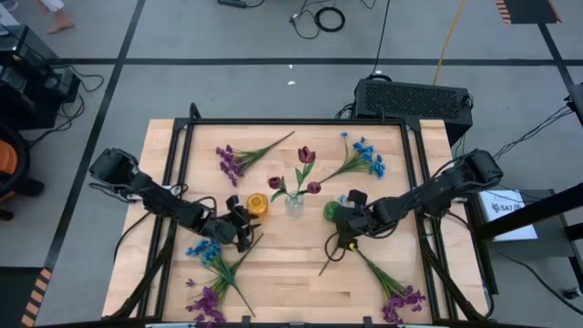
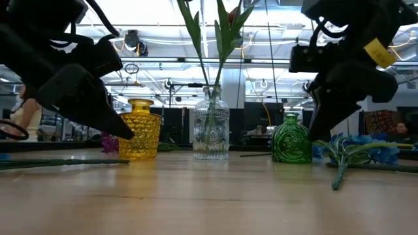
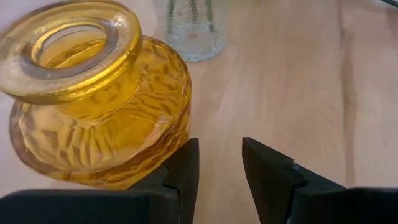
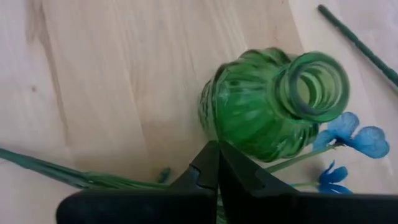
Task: Sort flowers into vase by color
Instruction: Adjust the yellow vase, then put the top blue flowers into the green vase
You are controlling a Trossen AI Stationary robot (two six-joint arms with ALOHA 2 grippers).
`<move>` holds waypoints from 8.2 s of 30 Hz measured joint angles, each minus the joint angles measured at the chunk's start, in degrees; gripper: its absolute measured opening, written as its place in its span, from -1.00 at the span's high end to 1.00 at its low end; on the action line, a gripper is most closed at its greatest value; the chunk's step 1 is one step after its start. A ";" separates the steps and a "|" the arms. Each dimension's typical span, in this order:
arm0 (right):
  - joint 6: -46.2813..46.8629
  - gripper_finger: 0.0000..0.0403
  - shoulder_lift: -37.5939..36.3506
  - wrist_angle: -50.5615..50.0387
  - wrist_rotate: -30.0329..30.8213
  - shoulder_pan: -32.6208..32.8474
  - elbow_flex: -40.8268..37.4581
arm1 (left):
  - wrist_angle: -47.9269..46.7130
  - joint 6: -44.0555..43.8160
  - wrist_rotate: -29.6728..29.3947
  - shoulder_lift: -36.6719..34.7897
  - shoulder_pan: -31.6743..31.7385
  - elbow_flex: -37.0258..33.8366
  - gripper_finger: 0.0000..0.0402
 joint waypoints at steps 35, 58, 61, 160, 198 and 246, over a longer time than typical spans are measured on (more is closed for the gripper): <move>12.12 1.00 -17.51 -13.28 2.36 -2.86 0.07 | -5.55 1.67 7.52 -20.10 -8.05 0.40 0.36; 16.92 0.78 -11.90 -10.04 -9.67 -40.76 0.07 | -8.64 7.43 1.58 -25.09 -7.82 3.08 0.36; 19.08 0.69 -9.73 -8.03 -7.07 -41.49 0.07 | -8.64 7.39 1.58 -25.09 -7.82 3.08 0.36; 39.33 0.22 14.91 5.56 18.36 -38.32 0.24 | -10.18 3.37 1.90 -25.03 -9.17 2.99 0.36; 8.12 0.98 -46.52 8.08 26.97 -21.45 0.01 | -10.01 10.77 1.59 -25.56 -9.17 8.82 0.36; -43.23 0.97 -0.31 90.64 5.70 11.75 15.65 | 18.79 34.64 1.42 6.36 -3.80 37.64 -0.37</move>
